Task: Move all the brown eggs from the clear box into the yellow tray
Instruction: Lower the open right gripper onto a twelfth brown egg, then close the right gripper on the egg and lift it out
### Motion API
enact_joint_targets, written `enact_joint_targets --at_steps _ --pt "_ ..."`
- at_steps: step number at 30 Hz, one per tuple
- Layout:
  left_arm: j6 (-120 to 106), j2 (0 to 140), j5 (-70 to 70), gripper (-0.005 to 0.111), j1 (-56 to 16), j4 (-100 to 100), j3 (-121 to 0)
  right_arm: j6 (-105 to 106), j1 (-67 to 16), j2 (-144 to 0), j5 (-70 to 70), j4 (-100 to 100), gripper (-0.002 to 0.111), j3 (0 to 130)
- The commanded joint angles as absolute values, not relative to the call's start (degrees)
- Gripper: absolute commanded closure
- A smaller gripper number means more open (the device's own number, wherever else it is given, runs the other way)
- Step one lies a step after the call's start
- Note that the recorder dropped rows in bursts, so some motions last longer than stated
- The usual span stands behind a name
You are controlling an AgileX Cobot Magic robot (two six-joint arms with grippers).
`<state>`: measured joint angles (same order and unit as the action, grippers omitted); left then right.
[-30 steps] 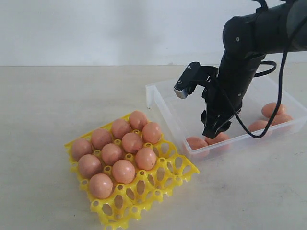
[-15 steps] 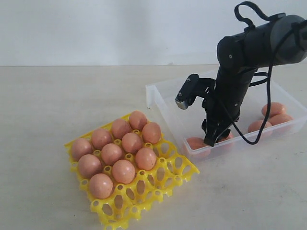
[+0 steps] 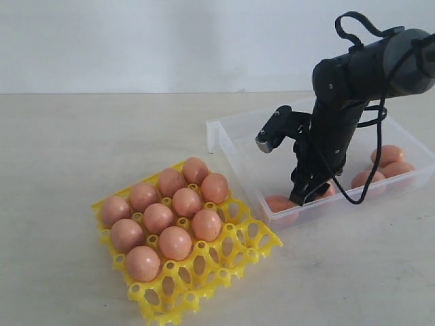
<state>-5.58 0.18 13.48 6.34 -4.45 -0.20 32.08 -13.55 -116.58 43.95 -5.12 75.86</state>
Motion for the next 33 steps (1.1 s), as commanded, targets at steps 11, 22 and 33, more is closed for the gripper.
enact_joint_targets --at_steps 11,22,33 --pt "-5.4 0.0 13.3 0.103 6.1 -4.3 0.0 18.3 -13.1 -112.7 47.8 -5.5 0.108 76.1" --pt "-5.4 0.0 13.3 0.103 6.1 -4.3 0.0 6.7 -13.1 -105.9 45.0 -4.2 0.108 76.0" --pt "-5.4 0.0 13.3 0.103 6.1 -4.3 0.0 -1.5 -18.7 -94.3 17.9 8.9 0.108 63.7"
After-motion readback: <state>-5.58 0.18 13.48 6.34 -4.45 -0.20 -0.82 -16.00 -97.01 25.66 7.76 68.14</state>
